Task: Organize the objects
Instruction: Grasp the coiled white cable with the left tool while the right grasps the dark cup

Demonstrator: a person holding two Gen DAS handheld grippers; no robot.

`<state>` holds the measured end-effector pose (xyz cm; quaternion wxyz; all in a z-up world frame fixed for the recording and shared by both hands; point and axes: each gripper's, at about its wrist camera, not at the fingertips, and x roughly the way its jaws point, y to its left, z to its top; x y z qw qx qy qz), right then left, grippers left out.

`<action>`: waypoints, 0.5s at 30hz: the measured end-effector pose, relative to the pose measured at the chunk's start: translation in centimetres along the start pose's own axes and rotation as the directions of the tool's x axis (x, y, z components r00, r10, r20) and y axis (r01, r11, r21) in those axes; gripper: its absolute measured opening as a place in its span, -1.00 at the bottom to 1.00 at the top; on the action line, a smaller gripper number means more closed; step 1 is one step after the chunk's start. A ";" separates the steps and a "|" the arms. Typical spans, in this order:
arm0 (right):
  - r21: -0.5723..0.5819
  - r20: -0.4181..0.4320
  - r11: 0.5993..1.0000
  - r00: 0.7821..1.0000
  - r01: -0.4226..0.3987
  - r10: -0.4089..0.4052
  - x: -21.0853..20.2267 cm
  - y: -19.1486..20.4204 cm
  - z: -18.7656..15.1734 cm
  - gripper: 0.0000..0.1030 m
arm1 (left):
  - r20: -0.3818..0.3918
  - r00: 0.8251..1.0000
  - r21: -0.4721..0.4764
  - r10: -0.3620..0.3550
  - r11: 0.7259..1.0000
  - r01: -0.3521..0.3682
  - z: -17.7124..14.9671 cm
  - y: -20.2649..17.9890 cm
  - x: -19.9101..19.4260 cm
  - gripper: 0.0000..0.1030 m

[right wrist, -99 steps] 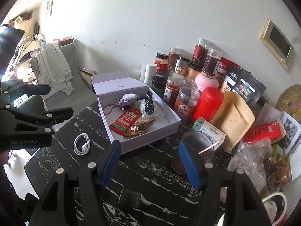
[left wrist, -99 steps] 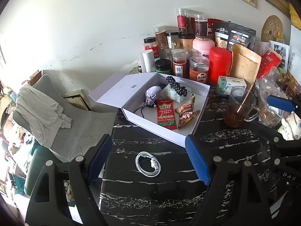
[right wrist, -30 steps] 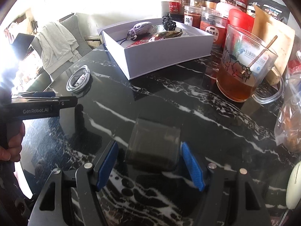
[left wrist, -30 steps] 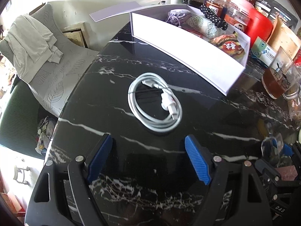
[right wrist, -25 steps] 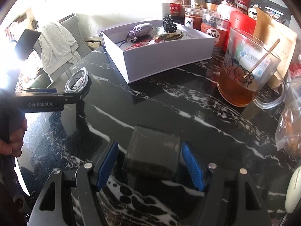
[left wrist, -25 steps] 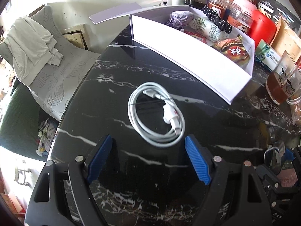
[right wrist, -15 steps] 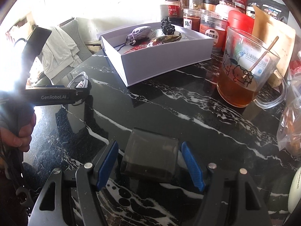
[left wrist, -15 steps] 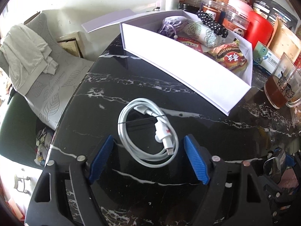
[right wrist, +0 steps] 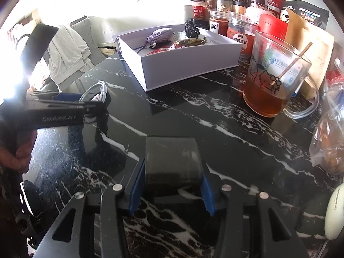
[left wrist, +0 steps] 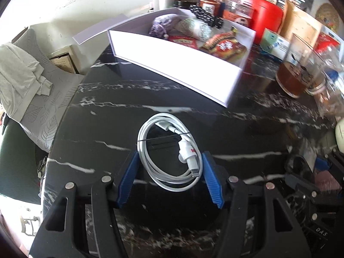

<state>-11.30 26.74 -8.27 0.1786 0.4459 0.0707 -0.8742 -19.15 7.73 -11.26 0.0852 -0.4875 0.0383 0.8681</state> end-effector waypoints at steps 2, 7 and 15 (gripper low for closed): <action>-0.005 -0.002 1.000 1.000 0.005 -0.005 -0.2 0.0 -0.4 -0.08 | 0.000 1.000 0.008 -0.007 1.000 0.007 -1.0 -0.8 -0.6 0.12; -0.014 -0.003 1.000 1.000 0.015 -0.015 -1.0 -0.3 -1.4 -0.08 | -0.008 0.999 0.047 -0.033 0.998 0.033 -3.3 -3.0 -2.1 0.12; -0.017 0.006 1.000 1.000 0.008 -0.008 -1.9 -1.1 -2.7 -0.08 | -0.022 0.998 0.104 -0.065 0.992 0.067 -5.7 -6.2 -3.7 0.13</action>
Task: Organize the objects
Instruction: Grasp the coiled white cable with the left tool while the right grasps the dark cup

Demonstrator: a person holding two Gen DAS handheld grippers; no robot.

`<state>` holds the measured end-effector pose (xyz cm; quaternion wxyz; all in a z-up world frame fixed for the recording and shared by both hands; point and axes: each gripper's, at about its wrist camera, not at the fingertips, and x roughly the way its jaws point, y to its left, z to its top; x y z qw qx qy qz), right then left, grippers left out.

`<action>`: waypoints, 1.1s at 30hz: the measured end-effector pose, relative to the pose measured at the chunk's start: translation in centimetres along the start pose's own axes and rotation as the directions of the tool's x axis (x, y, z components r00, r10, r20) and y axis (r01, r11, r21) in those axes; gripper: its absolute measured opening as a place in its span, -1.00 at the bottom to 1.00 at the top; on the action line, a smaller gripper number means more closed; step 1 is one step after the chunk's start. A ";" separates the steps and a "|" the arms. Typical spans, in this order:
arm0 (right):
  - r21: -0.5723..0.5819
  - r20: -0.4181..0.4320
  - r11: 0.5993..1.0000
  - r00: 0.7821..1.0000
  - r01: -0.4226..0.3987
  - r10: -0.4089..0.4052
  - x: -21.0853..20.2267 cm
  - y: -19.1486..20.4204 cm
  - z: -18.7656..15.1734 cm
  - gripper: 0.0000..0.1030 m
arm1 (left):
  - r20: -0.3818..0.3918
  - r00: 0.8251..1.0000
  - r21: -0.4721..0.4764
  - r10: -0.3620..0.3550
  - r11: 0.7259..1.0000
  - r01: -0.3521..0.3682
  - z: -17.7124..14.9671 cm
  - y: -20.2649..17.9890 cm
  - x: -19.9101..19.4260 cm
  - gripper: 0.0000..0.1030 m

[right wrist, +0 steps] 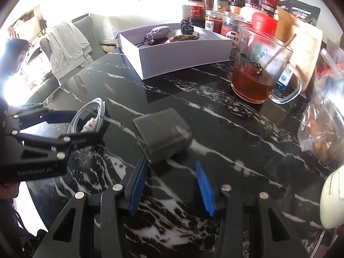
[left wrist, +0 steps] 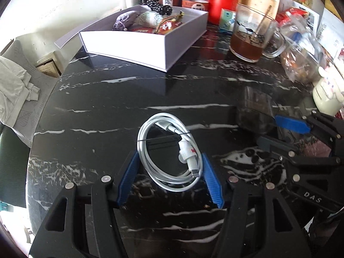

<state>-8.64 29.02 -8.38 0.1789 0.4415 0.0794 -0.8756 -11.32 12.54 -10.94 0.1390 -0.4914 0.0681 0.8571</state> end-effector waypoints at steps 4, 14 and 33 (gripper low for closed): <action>0.009 0.006 1.000 1.000 -0.012 0.012 -0.3 -0.4 -0.3 -0.08 | 0.000 1.000 0.017 -0.008 1.000 0.008 -0.4 -1.0 -0.3 0.13; 0.030 0.033 0.999 0.999 -0.039 0.038 0.0 -0.6 0.0 -0.03 | 0.010 1.000 0.020 -0.011 1.000 0.011 -0.2 -1.6 0.1 0.45; -0.002 0.068 0.999 0.996 -0.052 0.052 1.3 -0.6 1.9 0.17 | 0.025 1.000 0.016 -0.011 1.000 0.011 0.1 -1.4 0.5 0.48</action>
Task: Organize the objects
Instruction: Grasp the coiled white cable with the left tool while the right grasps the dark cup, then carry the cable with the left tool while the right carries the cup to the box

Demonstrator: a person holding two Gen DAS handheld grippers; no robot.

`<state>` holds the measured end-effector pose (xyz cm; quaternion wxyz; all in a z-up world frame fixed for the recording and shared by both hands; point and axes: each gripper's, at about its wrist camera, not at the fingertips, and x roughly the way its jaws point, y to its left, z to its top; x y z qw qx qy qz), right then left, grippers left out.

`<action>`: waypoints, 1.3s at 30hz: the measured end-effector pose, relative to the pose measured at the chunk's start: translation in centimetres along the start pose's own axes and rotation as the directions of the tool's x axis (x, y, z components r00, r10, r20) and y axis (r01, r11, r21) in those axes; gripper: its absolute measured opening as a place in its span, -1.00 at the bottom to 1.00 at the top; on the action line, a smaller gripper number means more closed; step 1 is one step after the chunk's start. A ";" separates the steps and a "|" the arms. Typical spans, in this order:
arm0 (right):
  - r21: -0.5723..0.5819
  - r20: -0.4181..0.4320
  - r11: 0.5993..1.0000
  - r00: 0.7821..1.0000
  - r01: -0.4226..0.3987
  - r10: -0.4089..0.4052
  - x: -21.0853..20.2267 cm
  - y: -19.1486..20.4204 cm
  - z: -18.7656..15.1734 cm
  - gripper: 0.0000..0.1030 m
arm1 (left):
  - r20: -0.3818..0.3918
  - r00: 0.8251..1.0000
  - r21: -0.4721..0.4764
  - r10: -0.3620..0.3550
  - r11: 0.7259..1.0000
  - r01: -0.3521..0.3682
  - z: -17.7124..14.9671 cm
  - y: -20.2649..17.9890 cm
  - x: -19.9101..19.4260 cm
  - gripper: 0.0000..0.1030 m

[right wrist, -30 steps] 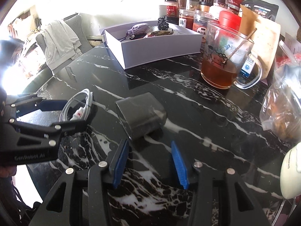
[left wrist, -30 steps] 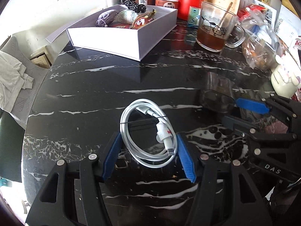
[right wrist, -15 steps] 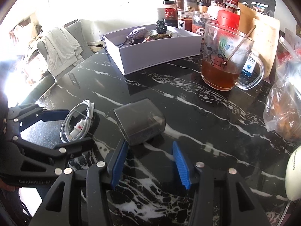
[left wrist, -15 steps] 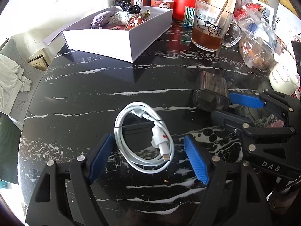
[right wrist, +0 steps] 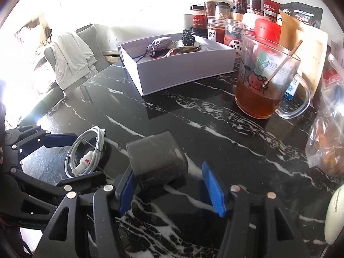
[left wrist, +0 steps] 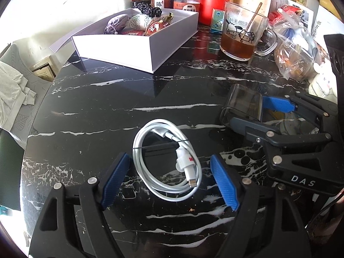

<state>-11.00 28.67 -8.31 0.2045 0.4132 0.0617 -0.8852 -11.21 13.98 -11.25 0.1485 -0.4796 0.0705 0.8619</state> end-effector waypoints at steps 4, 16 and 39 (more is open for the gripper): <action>-0.008 0.001 1.000 1.000 -0.023 0.023 0.1 0.1 0.1 -0.04 | 0.016 1.000 0.006 -0.004 1.000 0.004 -0.2 0.1 -0.1 0.47; -0.019 -0.001 1.000 1.000 -0.014 0.014 -0.2 0.6 -0.3 -0.16 | 0.040 0.999 -0.014 -0.003 1.000 0.004 -0.4 0.7 -0.6 0.13; -0.058 0.047 0.998 0.999 -0.015 0.018 -5.0 1.7 1.8 -0.16 | 0.102 0.995 -0.012 0.002 1.000 -0.001 1.6 0.4 -6.8 0.13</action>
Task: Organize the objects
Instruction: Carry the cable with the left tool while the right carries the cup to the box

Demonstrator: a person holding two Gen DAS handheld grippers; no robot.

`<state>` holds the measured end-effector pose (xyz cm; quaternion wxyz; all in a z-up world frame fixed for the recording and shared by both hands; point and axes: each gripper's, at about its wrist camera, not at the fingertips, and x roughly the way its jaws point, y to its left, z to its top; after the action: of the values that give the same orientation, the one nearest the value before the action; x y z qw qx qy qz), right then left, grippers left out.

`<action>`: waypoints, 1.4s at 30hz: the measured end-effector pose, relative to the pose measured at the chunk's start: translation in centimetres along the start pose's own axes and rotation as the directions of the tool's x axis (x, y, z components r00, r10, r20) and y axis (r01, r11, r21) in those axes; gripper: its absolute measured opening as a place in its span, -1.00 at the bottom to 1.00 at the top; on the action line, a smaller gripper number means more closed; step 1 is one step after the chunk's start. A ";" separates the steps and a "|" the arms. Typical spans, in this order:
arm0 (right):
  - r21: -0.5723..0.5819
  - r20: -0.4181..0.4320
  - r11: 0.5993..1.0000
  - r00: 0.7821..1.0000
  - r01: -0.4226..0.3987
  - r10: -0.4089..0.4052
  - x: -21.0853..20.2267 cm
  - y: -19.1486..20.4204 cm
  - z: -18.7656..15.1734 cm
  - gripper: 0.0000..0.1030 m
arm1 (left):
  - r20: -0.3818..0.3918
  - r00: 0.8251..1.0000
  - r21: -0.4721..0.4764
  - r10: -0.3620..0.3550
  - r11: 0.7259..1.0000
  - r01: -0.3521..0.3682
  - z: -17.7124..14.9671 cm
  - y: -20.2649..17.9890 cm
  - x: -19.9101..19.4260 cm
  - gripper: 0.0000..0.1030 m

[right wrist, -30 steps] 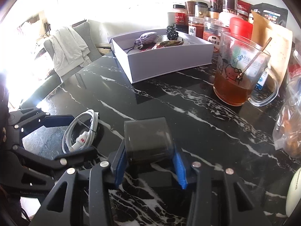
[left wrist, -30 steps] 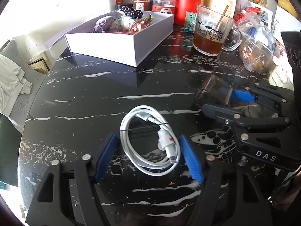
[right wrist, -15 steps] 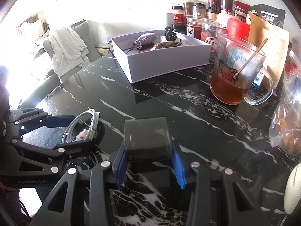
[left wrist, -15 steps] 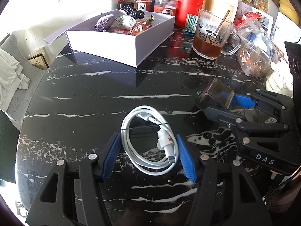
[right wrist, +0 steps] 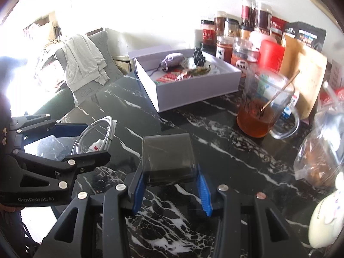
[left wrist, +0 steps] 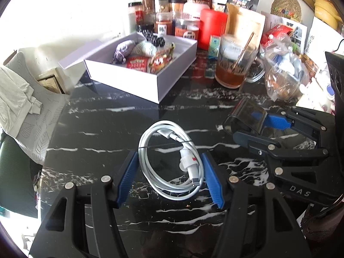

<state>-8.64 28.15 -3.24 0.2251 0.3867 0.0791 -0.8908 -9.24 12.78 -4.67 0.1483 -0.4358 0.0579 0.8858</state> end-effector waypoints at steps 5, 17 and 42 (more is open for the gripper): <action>-0.021 0.022 1.000 1.000 0.005 -0.004 -1.8 0.5 1.1 -0.16 | 0.025 0.999 0.005 0.027 1.000 -0.027 0.9 -0.1 -2.2 0.13; -0.063 0.059 0.998 0.998 -0.004 0.007 -3.2 0.7 3.6 -0.16 | 0.059 0.998 0.004 0.038 0.999 -0.038 4.2 0.8 -4.3 0.13; -0.105 0.027 0.994 0.999 -0.044 0.047 3.2 -1.6 10.6 -0.16 | 0.008 0.999 -0.001 0.051 0.999 -0.051 12.0 5.2 3.4 0.13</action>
<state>-18.20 25.16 1.69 0.2662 0.3631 0.1133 -0.8857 -21.86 11.38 -0.18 0.1258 -0.4306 0.0678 0.8912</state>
